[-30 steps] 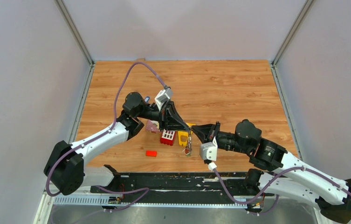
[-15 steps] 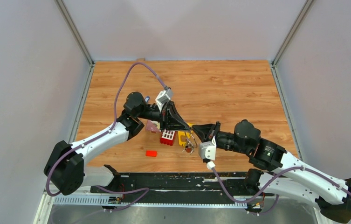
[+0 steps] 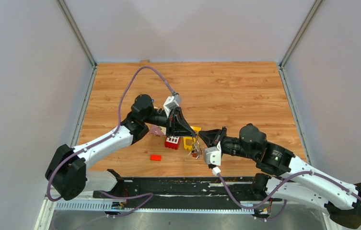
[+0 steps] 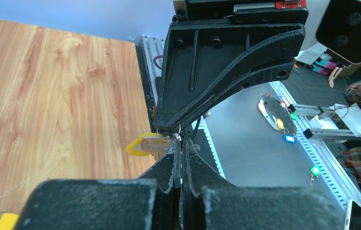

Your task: Put the keys on the keyring

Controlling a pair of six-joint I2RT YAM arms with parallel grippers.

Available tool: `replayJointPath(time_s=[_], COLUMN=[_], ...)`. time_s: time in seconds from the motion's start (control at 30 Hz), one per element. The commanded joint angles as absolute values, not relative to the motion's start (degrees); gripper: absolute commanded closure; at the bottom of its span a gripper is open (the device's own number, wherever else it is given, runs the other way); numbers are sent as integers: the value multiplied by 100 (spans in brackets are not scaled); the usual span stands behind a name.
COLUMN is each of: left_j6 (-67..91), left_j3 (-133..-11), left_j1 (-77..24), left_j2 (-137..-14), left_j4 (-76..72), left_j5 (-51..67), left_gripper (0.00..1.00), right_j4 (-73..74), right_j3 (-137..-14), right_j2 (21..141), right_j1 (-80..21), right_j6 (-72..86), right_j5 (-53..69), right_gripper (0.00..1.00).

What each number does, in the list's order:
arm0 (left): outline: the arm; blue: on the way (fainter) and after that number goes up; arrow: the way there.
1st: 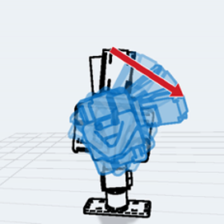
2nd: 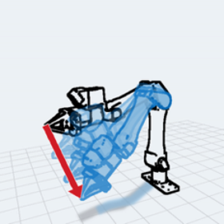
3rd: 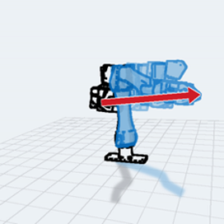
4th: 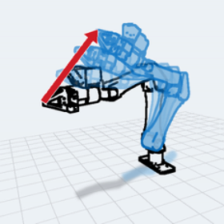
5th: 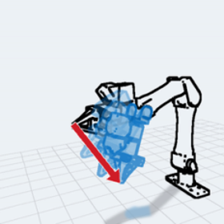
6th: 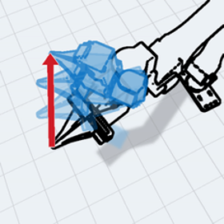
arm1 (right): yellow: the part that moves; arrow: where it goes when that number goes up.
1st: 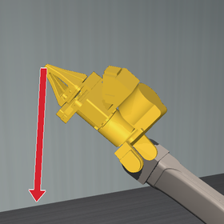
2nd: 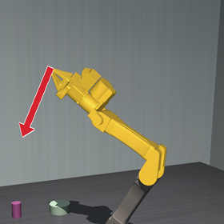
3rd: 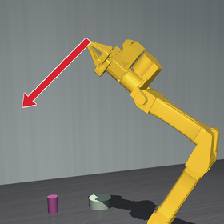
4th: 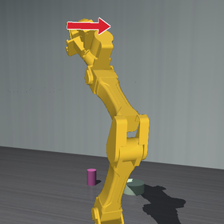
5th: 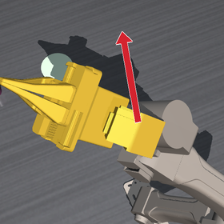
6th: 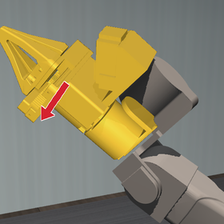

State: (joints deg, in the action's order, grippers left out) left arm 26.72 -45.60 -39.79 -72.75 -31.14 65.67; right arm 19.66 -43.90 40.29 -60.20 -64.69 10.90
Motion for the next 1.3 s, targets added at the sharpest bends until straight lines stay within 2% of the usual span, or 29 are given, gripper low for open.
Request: replayJointPath(time_s=[0.0, 0.93, 1.27], left_j6=[2400, 2354, 1840], left_j3=[-4789, -4878, -4971], left_j1=[-4078, -4078, -4078], left_j2=[-7243, -7372, -7151], left_j4=[-2731, -2588, -1988], left_j5=[6683, 6719, 6715], left_gripper=[100, 100, 100], right_j4=[1354, 1239, 1400], right_j3=[-4732, -4632, -4666], right_j2=[3850, 3727, 3846], right_j1=[-6038, -6039, -6025], right_j6=[-6615, -6864, -7004], right_j5=[912, 660, 509], right_gripper=[100, 100, 100])
